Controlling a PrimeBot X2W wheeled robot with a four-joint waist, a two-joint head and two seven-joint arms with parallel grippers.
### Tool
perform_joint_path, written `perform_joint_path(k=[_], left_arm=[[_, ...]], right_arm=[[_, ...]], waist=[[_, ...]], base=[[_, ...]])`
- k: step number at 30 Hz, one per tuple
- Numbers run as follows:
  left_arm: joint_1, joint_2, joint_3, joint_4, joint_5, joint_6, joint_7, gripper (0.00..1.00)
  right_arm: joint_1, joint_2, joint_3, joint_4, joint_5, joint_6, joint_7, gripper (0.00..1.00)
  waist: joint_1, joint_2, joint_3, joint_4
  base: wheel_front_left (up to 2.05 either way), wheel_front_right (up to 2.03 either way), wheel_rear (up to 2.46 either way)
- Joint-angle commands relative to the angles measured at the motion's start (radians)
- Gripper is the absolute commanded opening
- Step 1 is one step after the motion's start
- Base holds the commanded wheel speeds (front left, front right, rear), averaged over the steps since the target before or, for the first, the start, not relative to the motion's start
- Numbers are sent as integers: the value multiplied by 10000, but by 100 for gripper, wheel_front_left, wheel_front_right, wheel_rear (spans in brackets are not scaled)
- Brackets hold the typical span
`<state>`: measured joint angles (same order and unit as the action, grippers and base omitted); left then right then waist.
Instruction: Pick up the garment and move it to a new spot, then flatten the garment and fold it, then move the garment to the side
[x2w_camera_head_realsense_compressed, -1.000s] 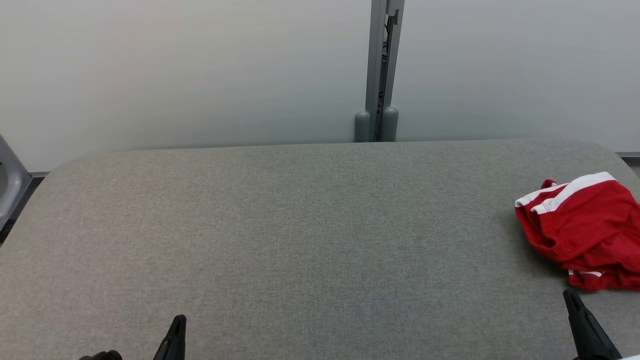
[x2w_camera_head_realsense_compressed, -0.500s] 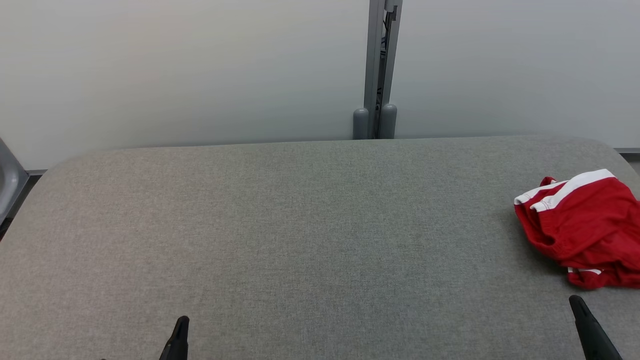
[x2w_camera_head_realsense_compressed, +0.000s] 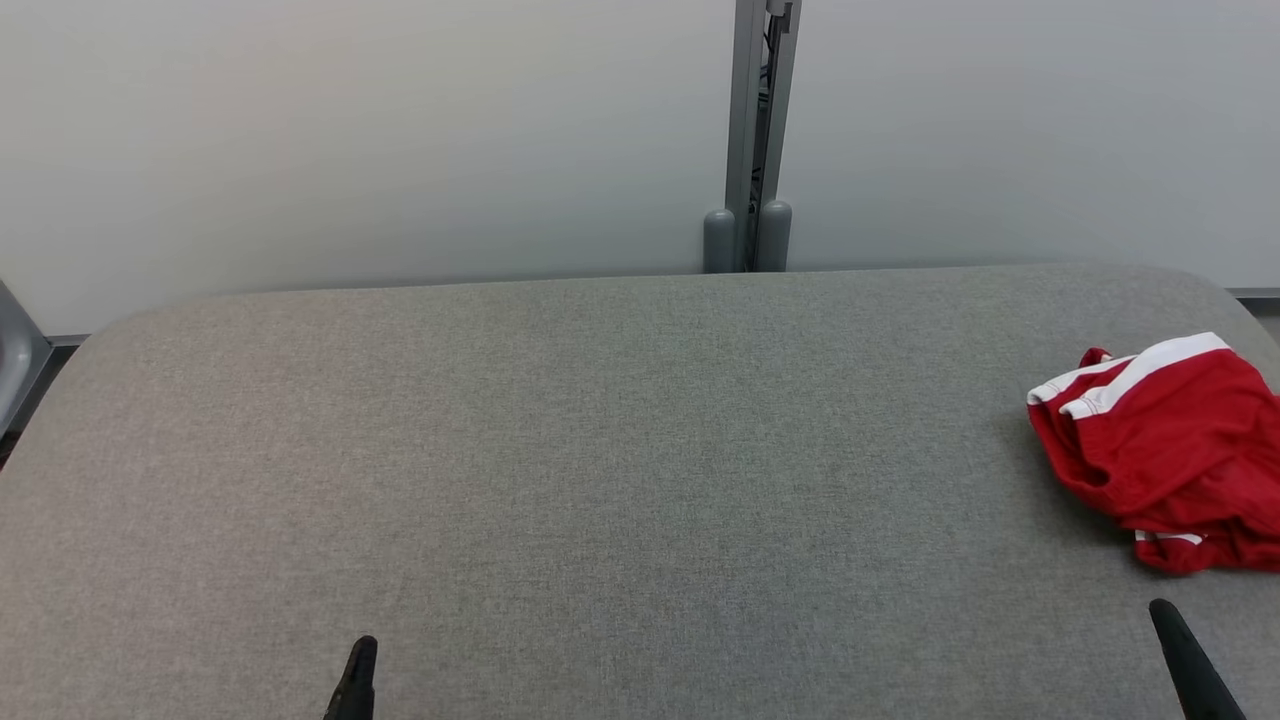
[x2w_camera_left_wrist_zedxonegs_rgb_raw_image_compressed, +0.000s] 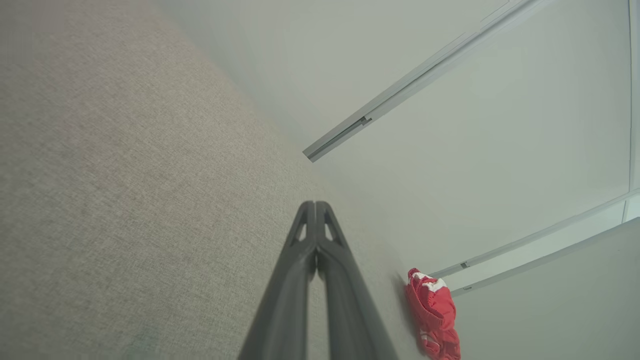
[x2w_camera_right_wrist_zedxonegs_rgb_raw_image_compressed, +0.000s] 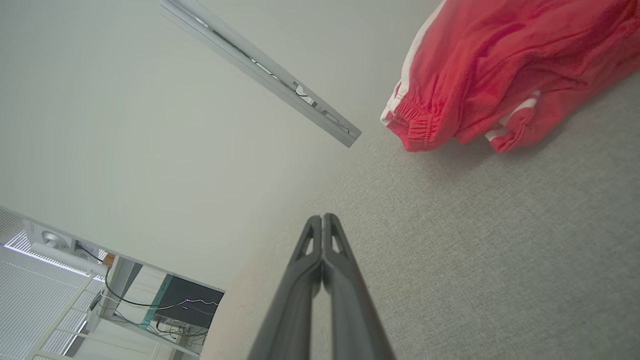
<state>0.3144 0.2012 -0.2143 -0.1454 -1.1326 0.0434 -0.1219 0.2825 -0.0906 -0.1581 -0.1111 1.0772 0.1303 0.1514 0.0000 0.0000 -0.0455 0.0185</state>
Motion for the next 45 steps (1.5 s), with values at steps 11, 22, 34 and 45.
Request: perform_joint_path(k=[11,22,34,45], left_arm=[[308,-266,352,-484,-1022,-411,130,0],[588,-521,584,-769,-1826,-726,225,0],[834,-759,803,-1040,-2563,-995,305,0],[1056,-998,997,-1288,-3235,-1258,395,0]], right_arm=[[232,61,-282,-349,1391,6,366,0],[403,142,-469,-519,2489,11,643,0],[559,215,-612,-675,3504,10,881,0],[707,276,-762,-824,4425,13,1086,0]], waist=[[0,0,72,-28],[0,0,144,-56],[0,0,215,-83],[0,0,287,-111]], base=[[0,0,0],[0,0,0],[0,0,0],[0,0,0]])
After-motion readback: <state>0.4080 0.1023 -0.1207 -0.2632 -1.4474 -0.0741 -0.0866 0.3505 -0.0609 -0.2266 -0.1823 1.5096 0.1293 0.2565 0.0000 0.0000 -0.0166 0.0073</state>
